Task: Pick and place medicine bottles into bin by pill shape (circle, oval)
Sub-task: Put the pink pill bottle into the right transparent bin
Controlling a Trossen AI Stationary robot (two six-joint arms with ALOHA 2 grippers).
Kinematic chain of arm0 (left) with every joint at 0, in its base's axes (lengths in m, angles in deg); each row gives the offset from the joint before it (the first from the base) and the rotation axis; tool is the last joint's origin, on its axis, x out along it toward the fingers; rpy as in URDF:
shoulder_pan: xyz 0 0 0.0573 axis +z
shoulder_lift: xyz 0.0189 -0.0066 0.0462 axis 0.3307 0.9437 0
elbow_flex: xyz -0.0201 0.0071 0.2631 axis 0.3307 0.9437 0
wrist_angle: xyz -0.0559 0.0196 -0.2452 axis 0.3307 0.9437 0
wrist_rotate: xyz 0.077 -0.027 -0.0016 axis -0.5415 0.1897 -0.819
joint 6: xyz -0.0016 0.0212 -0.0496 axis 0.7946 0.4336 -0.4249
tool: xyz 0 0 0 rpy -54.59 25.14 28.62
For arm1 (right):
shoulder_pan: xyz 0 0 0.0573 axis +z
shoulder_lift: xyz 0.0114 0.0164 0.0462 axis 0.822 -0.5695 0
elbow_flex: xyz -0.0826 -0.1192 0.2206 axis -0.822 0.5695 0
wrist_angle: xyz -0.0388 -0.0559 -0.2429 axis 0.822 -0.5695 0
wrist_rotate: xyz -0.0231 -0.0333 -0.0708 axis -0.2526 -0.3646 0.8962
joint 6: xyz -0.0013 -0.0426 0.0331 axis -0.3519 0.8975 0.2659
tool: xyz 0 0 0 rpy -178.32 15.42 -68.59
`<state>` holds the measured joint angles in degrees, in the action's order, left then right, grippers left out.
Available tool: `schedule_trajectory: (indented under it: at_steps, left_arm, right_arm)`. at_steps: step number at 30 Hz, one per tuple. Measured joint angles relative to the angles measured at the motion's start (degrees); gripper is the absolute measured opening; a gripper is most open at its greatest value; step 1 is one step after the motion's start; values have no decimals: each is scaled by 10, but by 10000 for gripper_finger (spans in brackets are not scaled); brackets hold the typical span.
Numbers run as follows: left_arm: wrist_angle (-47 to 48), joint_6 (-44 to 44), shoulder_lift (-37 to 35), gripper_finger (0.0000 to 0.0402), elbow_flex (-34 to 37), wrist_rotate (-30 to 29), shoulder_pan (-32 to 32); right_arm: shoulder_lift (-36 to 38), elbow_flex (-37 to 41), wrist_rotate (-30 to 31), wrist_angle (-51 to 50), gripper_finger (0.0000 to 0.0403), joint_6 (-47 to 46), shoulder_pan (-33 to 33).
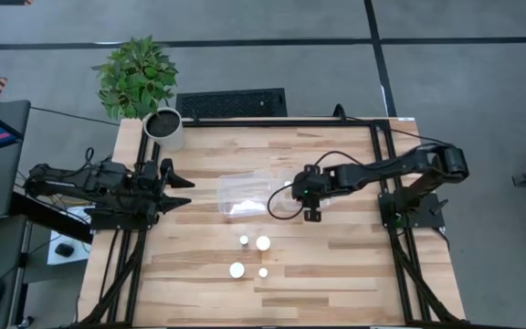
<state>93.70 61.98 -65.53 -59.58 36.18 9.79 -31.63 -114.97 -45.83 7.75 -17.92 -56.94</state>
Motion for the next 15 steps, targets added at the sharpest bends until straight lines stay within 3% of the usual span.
schedule_trajectory:
  at_steps: [15]
  left_arm:
    - [0,-3,0,235,0,0,0]
  right_arm:
    - [-10,0,-1,2,145,0,-6]
